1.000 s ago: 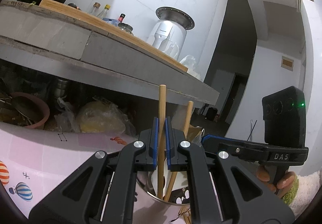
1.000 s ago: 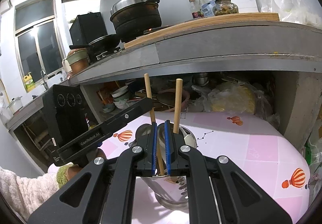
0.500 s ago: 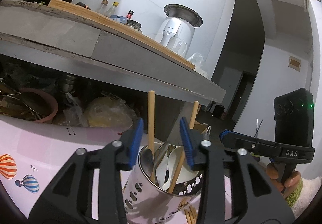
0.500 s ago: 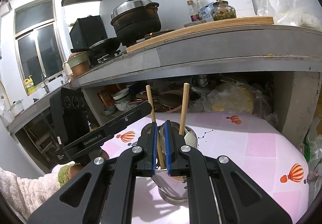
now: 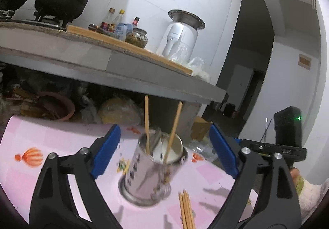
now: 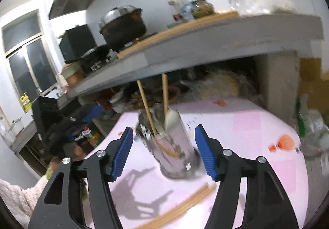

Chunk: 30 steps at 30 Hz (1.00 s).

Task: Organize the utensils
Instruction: 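Open both tools to release the chopsticks into the holder, then move both tools down over the remaining bamboo chopsticks on the table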

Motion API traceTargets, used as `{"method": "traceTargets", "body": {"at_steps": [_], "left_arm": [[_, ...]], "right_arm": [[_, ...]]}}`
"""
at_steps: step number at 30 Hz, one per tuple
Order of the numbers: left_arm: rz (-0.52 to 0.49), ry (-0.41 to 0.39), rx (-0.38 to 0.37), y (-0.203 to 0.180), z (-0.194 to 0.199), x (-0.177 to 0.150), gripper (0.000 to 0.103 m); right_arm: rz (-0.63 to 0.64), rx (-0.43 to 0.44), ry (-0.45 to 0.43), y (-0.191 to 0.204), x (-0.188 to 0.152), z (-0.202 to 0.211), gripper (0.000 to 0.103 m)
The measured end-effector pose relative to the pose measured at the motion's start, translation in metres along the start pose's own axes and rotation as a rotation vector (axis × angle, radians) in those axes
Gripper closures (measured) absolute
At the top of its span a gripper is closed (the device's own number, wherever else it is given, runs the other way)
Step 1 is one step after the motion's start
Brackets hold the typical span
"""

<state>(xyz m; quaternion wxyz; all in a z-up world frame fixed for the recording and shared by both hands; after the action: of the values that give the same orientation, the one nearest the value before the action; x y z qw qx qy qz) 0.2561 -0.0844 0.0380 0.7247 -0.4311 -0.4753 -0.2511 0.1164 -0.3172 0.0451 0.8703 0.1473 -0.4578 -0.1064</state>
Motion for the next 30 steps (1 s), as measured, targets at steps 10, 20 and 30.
{"method": "traceTargets", "body": {"at_steps": [10,20,30], "left_arm": [[0.035,0.264,0.129,-0.007,0.025,-0.084,0.013],[0.038,0.508,0.265,-0.002,-0.002,-0.186,0.013],[-0.023,0.562,0.267,-0.015,-0.021,-0.219,0.013]], "right_arm": [[-0.261,-0.068,0.242,-0.051,-0.099,-0.013,0.04],[-0.285,-0.123,0.462,-0.036,-0.16,-0.076,0.068],[-0.244,-0.233,0.517,-0.036,-0.165,-0.104,0.082]]}}
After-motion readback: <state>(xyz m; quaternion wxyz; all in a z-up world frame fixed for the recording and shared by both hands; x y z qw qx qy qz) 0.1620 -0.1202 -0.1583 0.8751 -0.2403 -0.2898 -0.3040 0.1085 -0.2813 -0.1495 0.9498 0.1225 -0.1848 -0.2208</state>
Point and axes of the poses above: each gripper's, at about its wrist camera, not at the fingertips, and z roughly against the way its jaws point, y to its left, x to its top, the point moved 7 cm from there along -z, roughly the way its jaws point, and after that the axes turned 5 degrees about -x, right-handed, at the moved point
